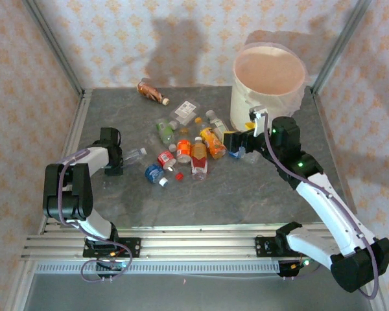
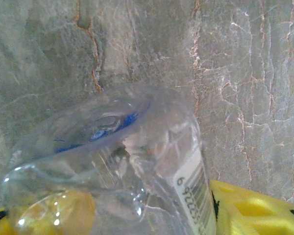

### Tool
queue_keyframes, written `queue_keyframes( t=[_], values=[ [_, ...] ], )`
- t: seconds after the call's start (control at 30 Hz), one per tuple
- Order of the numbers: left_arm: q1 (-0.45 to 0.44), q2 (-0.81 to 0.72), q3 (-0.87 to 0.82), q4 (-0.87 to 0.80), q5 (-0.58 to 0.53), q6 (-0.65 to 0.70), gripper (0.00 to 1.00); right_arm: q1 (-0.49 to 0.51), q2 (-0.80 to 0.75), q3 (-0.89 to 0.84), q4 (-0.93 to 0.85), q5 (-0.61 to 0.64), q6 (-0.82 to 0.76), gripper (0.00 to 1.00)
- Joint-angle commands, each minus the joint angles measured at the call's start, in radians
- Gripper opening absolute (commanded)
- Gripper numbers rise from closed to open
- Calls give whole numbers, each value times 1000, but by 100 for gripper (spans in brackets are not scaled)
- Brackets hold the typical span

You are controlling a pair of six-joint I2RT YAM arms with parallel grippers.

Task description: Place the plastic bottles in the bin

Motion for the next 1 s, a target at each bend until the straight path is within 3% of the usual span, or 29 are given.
queue_keyframes(
  t=[0.0,0.2,0.43,0.63,0.73,0.83,0.97],
  values=[
    [14,22,25,124,-143,70,54,8,-6,-9,10,25,14,99],
    [15,-38,50,201,-162,176,54,9,3,-10,39,26,30,99],
    [15,-42,91,370,-89,259,53,9,26,-21,79,40,57,99],
    [13,-40,153,420,57,365,51,9,34,-34,79,44,65,99],
    [7,-72,191,415,209,490,52,8,38,-38,69,53,75,99],
    [-41,-139,238,344,249,631,52,8,50,-29,56,65,110,99],
    [-179,-223,303,259,263,821,52,11,55,-30,64,118,180,99]
  ],
)
